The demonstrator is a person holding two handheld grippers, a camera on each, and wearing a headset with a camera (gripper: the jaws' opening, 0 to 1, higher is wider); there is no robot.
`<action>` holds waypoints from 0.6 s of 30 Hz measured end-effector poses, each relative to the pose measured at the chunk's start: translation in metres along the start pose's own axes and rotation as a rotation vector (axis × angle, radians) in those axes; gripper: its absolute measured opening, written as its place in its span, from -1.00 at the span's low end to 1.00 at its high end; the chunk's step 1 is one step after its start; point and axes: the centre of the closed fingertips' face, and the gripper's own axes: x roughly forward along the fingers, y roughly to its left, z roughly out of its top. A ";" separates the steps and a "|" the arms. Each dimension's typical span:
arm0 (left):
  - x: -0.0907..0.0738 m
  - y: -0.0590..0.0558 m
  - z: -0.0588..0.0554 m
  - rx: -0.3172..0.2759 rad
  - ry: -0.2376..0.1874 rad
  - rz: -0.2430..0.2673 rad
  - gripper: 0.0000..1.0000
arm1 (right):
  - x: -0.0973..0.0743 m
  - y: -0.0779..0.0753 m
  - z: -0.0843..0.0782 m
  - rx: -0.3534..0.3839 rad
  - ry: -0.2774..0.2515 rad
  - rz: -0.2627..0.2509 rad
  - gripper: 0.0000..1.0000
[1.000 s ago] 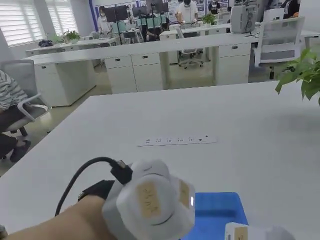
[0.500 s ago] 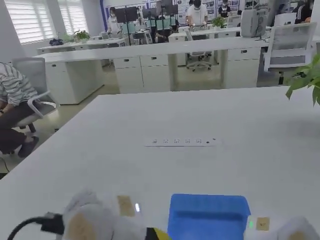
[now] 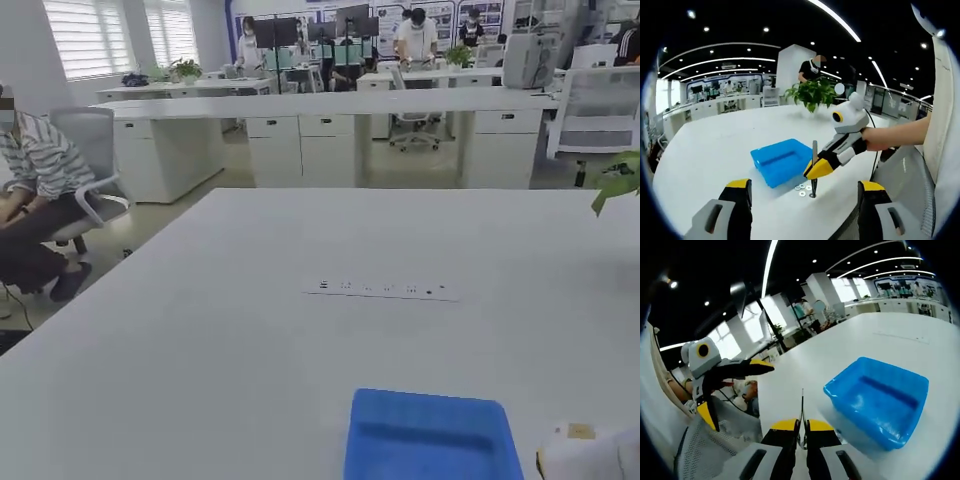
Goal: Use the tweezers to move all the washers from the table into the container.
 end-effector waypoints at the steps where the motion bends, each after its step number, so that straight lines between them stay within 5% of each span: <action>1: -0.001 0.001 0.000 -0.010 -0.013 0.009 0.82 | -0.002 0.000 0.002 0.006 -0.005 0.000 -0.95; 7: -0.006 0.010 0.003 -0.049 -0.106 0.086 0.93 | -0.016 -0.004 0.013 0.009 -0.019 -0.023 -0.95; 11: -0.008 0.010 0.007 -0.052 -0.162 0.089 0.96 | -0.027 -0.010 0.022 0.004 -0.036 -0.049 -0.95; 18: -0.008 0.009 0.010 0.040 -0.182 0.118 0.91 | -0.042 -0.029 0.039 -0.011 -0.048 -0.107 -0.94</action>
